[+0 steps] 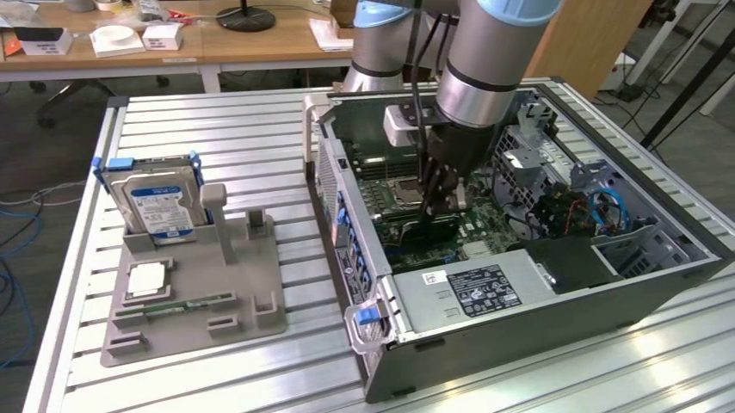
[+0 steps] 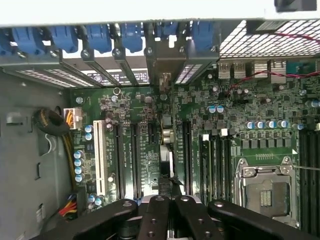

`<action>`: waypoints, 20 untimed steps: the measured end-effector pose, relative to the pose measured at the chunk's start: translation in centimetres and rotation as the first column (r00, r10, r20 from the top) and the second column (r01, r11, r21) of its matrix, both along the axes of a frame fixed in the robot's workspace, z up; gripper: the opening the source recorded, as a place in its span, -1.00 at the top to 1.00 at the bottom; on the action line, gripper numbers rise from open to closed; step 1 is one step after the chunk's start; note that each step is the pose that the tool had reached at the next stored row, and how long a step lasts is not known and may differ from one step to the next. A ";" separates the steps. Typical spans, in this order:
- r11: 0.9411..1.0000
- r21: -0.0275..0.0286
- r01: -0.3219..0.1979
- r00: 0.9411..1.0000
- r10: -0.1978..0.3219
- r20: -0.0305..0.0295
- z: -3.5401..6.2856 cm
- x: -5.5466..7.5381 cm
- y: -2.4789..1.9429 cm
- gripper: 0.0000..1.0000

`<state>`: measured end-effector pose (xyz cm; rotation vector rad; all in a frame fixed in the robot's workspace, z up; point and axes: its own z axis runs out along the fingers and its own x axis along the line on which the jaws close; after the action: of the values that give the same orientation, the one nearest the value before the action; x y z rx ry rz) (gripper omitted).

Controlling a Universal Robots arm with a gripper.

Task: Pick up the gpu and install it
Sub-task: 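Press down on the gpu until it lock into place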

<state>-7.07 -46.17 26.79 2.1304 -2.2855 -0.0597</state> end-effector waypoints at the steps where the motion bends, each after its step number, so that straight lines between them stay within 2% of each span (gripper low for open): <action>1: 1.000 0.000 0.000 1.000 0.000 0.000 -0.18 0.0 0.00 0.79; 11: 1.000 -0.001 0.000 1.000 0.000 0.001 -0.84 0.0 -0.01 0.79; 15: 1.000 0.002 0.000 1.000 0.000 0.001 -0.71 0.0 0.02 0.79; 20: 1.000 0.000 0.000 1.000 0.000 0.000 -0.49 0.0 0.00 0.79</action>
<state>-7.10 -46.17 26.30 2.1308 -2.2859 -0.0594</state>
